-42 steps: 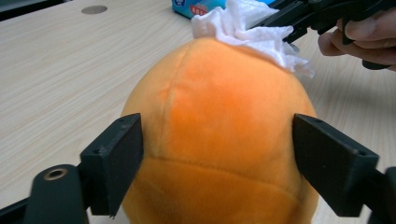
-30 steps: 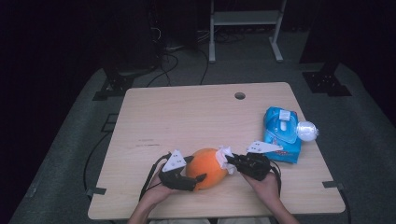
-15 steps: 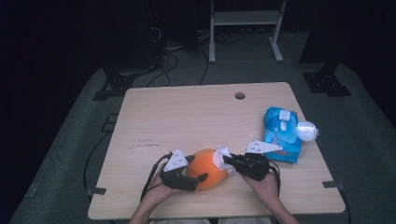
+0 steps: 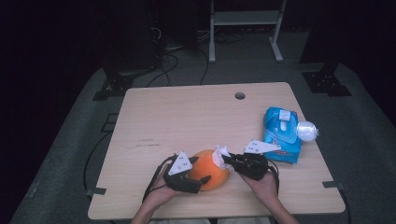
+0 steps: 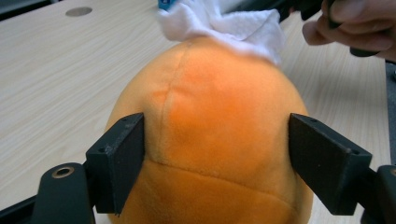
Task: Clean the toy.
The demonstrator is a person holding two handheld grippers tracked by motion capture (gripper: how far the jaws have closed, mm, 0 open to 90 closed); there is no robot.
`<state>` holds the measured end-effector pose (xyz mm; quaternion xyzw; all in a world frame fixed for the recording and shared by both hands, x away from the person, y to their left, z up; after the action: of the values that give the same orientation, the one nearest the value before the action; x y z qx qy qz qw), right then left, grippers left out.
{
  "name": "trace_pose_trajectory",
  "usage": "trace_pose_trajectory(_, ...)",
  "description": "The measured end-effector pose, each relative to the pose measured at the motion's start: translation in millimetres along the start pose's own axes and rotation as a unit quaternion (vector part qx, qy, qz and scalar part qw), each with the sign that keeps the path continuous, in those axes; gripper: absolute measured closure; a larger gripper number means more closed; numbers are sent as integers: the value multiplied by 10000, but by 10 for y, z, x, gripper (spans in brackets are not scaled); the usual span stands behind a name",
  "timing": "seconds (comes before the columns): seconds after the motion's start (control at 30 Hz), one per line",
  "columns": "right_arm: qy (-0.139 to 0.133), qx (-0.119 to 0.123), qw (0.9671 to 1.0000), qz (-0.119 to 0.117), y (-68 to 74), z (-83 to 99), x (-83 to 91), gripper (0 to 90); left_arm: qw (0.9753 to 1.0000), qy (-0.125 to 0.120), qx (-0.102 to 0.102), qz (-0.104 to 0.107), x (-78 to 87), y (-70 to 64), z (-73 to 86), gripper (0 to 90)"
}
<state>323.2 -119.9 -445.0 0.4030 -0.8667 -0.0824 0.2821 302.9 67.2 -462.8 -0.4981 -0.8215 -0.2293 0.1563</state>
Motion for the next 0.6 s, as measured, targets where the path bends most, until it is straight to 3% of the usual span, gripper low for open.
trace_pose_trajectory(0.1, 38, 90, 9999, 50, 17, 4, -19, 805, 10000, -33, -81, -31, 9, -11, -31, 199)
trace_pose_trajectory(0.17, 82, -80, 9999, 95, -77, 52, -33, 805, 9999, -113, 6, -58, 58, 23, -53, 166)
trace_pose_trajectory(0.27, 117, -272, 9994, 200, -191, 88, -17, 806, 9994, -136, 181, -277, 121, 109, -41, 105)
trace_pose_trajectory(0.33, 135, -354, 9991, 168, -217, 83, -4, 805, 9994, -95, 303, -130, 89, 108, -2, 123)
trace_pose_trajectory(0.4, 147, -285, 9994, 165, -180, 69, -3, 806, 9999, 29, 156, -11, 30, 56, 26, 191)
trace_pose_trajectory(0.47, 122, -127, 9997, 148, -88, 40, 17, 808, 9999, 93, 57, -44, -1, 21, 16, 210)
trace_pose_trajectory(0.6, 73, 365, 9990, -254, 192, -27, 48, 808, 9999, 63, -2, -91, -14, 0, -25, 222)
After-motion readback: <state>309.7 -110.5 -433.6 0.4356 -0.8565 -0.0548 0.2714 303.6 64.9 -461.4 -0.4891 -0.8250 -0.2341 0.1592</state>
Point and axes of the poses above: each handheld gripper's, and its own axes: x roughly backward along the jaws, z roughly out of its underside, y roughly to its left, the point moved 5 cm from there along -x, roughly forward along the jaws, and after that the axes turned 12 degrees about -x, right-handed, at the moved point
